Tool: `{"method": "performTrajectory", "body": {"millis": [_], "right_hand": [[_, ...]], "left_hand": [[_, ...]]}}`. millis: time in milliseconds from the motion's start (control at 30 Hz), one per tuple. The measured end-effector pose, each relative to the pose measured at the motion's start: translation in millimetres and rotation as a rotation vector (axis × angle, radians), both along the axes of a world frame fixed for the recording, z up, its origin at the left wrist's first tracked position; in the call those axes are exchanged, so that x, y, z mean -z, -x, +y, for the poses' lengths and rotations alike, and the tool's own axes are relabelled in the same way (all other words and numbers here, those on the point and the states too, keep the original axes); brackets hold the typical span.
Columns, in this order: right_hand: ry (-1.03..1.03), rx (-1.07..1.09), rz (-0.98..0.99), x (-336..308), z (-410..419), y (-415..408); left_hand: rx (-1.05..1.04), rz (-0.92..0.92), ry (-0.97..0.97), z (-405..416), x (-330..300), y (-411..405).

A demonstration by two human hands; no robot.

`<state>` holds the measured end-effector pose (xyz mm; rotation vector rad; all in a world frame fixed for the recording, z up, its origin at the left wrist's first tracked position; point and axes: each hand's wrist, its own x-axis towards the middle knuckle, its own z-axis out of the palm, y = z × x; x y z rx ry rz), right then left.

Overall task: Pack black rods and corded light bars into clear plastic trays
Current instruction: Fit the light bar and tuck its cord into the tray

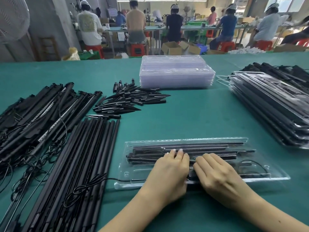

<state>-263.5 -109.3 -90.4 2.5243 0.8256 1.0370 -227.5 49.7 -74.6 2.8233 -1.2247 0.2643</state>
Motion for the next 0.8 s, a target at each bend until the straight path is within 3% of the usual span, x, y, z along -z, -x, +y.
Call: {"method": "performTrajectory", "body": {"millis": [200, 400, 467, 800], "right_hand": [[0.004, -0.054, -0.004, -7.2, 1.3, -4.9], [-0.079, 0.075, 0.007, 2.3, -5.0, 4.1], [-0.042, 0.098, 0.013, -0.1, -2.9, 3.6], [0.025, 0.097, 0.008, -0.9, -3.9, 3.8]], "left_hand": [[-0.020, 0.010, 0.068, 1.0, 2.2, 0.6], [-0.067, 0.047, 0.116, 5.3, -2.1, 0.2], [-0.051, 0.131, 0.084, 4.6, -0.4, -2.1], [-0.071, 0.086, 0.101, 5.1, -1.3, -7.1]]}}
